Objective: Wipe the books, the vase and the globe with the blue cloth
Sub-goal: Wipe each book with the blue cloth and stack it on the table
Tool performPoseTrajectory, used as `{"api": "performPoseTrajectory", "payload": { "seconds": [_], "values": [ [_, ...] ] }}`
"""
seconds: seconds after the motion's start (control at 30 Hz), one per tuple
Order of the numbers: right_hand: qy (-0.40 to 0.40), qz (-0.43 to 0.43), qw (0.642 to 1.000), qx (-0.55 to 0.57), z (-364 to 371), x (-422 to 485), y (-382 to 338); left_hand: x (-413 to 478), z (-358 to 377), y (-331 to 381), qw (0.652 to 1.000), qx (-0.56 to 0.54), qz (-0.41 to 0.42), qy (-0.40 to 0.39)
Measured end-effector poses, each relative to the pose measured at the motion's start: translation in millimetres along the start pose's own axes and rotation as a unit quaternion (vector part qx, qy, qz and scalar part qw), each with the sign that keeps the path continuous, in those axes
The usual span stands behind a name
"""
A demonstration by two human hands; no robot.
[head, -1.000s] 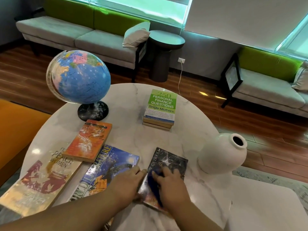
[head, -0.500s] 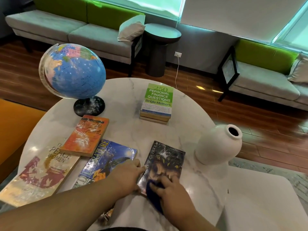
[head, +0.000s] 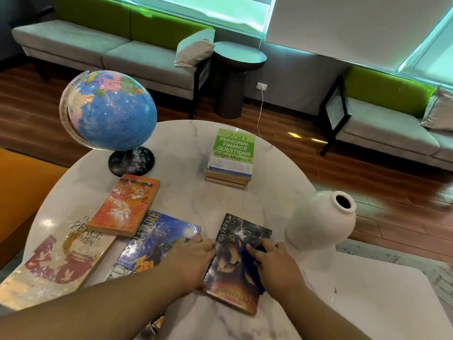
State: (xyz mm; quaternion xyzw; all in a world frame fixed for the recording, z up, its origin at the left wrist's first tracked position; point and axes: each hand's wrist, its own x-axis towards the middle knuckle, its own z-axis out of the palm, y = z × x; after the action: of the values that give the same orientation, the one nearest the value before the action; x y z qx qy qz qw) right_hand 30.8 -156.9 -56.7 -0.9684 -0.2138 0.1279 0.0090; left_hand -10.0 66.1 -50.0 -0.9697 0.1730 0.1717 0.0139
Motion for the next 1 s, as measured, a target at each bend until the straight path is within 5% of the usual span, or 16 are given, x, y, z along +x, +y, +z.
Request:
{"api": "performPoseTrajectory", "payload": {
  "seconds": [0.13, 0.27, 0.43, 0.57, 0.73, 0.9, 1.0],
  "values": [
    [0.003, 0.103, 0.994, -0.027, -10.3, 18.8, 7.1, 3.0, -0.1, 0.2, 1.000, 0.005, -0.002, -0.017],
    [-0.012, 0.022, 1.000, -0.016, -3.3, 17.0, -0.6, 3.8, -0.3, 1.8, 0.999, -0.001, -0.006, -0.038],
    [0.006, 0.125, 0.992, -0.017, -8.0, 28.5, 13.6, 5.5, -5.0, 4.5, 0.999, -0.005, -0.011, -0.045],
    [-0.017, 0.064, 0.998, 0.016, 0.4, 18.2, -1.2, 6.0, -3.7, 4.2, 0.999, 0.000, -0.009, -0.048],
    [-0.011, 0.154, 0.988, -0.017, -12.3, 26.2, 6.4, 6.5, -5.5, 3.9, 0.999, -0.011, -0.012, -0.048],
    [-0.045, 0.060, 0.996, -0.036, -14.1, 27.8, -6.4, 5.7, -3.7, 3.7, 0.999, -0.015, -0.013, -0.050],
    [-0.055, 0.088, 0.994, -0.046, -20.7, 31.1, 4.3, 5.8, -3.6, 2.9, 0.999, -0.018, -0.012, -0.048]
  ]
}}
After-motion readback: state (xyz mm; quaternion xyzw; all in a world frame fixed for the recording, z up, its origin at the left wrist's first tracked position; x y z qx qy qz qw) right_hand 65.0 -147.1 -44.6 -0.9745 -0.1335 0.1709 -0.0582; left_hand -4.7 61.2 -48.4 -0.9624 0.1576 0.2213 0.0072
